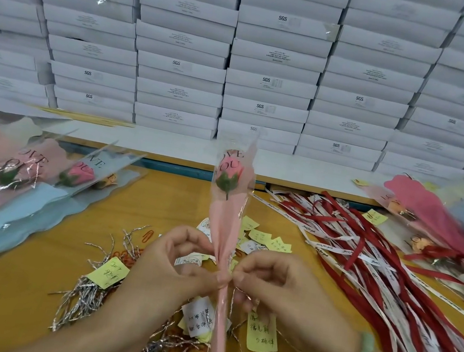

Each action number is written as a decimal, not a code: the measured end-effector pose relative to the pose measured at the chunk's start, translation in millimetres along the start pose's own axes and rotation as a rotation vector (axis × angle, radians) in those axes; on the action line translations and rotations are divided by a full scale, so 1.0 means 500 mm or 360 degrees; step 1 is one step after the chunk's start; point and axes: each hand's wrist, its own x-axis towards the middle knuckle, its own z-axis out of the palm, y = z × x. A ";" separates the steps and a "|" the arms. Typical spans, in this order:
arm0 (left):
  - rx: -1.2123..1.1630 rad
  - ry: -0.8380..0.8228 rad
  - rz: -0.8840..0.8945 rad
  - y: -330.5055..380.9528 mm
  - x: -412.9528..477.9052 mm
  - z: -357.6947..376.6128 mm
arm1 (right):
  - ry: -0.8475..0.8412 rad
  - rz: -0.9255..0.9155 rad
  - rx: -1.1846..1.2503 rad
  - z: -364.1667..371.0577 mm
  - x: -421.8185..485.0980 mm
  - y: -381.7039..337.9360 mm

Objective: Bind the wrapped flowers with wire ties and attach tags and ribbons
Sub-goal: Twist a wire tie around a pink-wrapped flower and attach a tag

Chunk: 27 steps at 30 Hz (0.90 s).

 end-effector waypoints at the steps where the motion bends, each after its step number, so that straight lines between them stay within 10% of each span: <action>1: 0.0003 -0.0010 0.0018 0.001 -0.001 0.001 | -0.0061 0.0219 0.0275 0.001 0.001 -0.001; 7: -0.0002 -0.0025 0.0106 0.004 -0.005 0.008 | -0.0266 0.0636 0.0782 0.003 0.004 -0.006; 21: -0.0101 0.0108 0.0050 -0.003 -0.002 0.003 | -0.0128 -0.0150 -0.0081 -0.011 -0.003 -0.013; 27: -0.0109 0.0099 0.0005 -0.009 0.001 0.002 | 0.0049 -0.0537 -0.1020 -0.009 0.000 -0.011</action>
